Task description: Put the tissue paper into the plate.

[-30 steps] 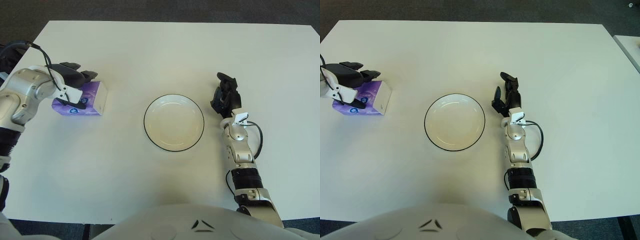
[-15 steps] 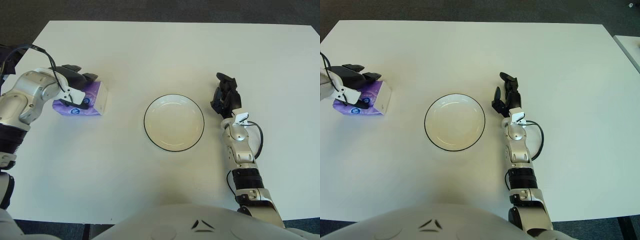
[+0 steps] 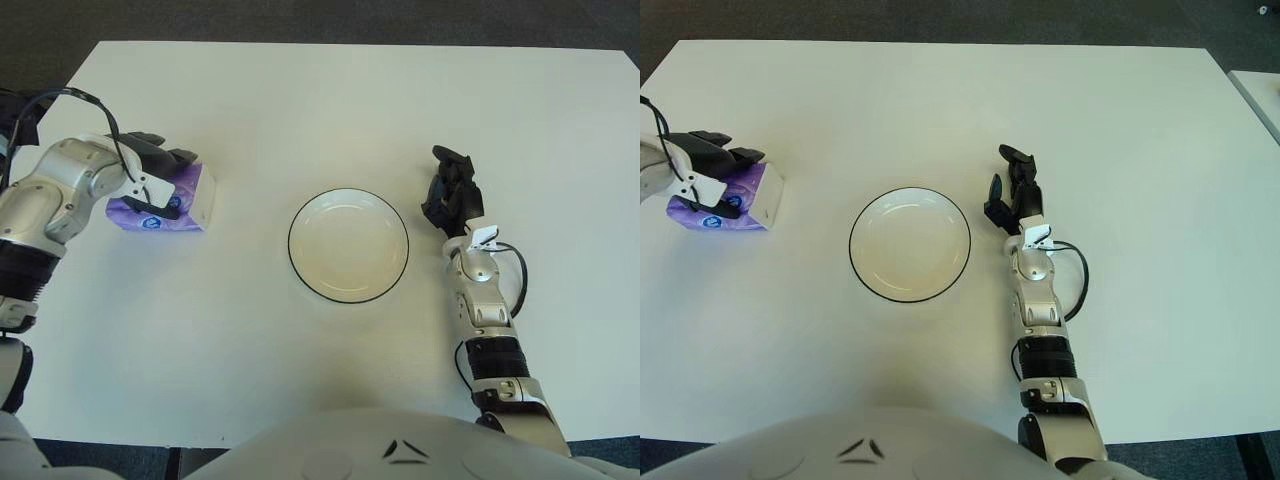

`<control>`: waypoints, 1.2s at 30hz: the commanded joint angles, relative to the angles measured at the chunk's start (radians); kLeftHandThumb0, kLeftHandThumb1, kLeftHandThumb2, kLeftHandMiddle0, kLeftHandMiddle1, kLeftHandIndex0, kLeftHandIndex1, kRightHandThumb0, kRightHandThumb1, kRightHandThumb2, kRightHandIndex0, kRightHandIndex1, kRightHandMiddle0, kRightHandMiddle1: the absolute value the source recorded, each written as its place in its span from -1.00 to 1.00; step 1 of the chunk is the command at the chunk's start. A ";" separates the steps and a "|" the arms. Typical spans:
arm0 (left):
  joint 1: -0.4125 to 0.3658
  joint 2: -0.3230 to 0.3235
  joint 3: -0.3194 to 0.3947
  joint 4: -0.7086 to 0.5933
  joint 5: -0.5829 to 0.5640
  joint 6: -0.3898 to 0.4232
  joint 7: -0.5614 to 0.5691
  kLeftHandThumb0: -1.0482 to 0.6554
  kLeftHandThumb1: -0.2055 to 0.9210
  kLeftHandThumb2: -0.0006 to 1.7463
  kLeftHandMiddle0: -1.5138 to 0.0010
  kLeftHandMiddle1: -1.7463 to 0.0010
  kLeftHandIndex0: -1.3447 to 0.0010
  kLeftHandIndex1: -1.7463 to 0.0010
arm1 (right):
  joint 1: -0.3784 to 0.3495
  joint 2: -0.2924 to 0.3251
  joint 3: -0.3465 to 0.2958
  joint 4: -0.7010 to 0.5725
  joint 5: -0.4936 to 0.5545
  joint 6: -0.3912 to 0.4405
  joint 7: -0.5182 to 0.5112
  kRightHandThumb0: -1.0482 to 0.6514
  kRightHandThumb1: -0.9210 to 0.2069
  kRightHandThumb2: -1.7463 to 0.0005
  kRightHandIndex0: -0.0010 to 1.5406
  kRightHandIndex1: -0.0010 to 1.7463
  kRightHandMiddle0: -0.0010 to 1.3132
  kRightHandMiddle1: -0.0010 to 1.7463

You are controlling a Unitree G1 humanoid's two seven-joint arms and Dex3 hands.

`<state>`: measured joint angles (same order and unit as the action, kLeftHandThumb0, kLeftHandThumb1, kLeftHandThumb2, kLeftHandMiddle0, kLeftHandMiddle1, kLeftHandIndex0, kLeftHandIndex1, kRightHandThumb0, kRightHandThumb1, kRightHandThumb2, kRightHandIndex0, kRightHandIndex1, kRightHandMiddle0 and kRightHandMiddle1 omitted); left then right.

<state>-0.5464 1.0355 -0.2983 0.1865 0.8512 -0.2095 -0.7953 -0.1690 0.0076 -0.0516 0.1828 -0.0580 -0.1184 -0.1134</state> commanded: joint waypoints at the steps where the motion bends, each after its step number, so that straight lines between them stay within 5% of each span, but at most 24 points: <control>1: 0.002 -0.002 -0.030 0.016 0.017 -0.014 -0.021 -1.00 1.00 -0.63 1.00 1.00 1.00 1.00 | 0.142 0.002 -0.007 0.096 0.014 0.119 0.015 -0.53 -1.00 -0.07 -0.65 -0.70 -1.00 -0.11; 18: 0.006 -0.006 -0.056 0.045 -0.017 -0.058 -0.068 -0.95 1.00 -0.67 0.92 0.98 1.00 0.93 | 0.151 -0.001 -0.008 0.086 0.013 0.119 0.016 -0.54 -1.00 -0.05 -0.63 -0.69 -1.00 -0.09; 25: -0.045 -0.043 -0.104 0.115 -0.016 -0.063 -0.130 -0.76 0.87 -0.76 0.54 0.84 1.00 0.50 | 0.157 -0.001 -0.008 0.083 0.014 0.109 0.019 -0.54 -1.00 -0.06 -0.63 -0.69 -1.00 -0.08; 30: -0.013 -0.059 -0.112 0.135 -0.008 -0.034 -0.106 -0.69 0.67 -0.60 0.41 0.66 1.00 0.15 | 0.161 0.000 -0.007 0.079 0.015 0.108 0.021 -0.54 -1.00 -0.06 -0.63 -0.69 -1.00 -0.07; 36: 0.013 -0.071 -0.103 0.157 -0.020 -0.020 -0.053 -0.64 0.40 -0.31 0.41 0.13 0.74 -0.68 | 0.166 -0.002 -0.005 0.076 0.014 0.110 0.024 -0.55 -1.00 -0.05 -0.63 -0.68 -1.00 -0.07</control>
<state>-0.6165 0.9915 -0.3615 0.2955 0.8283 -0.2260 -0.8529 -0.1384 -0.0008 -0.0536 0.1592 -0.0559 -0.1217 -0.0976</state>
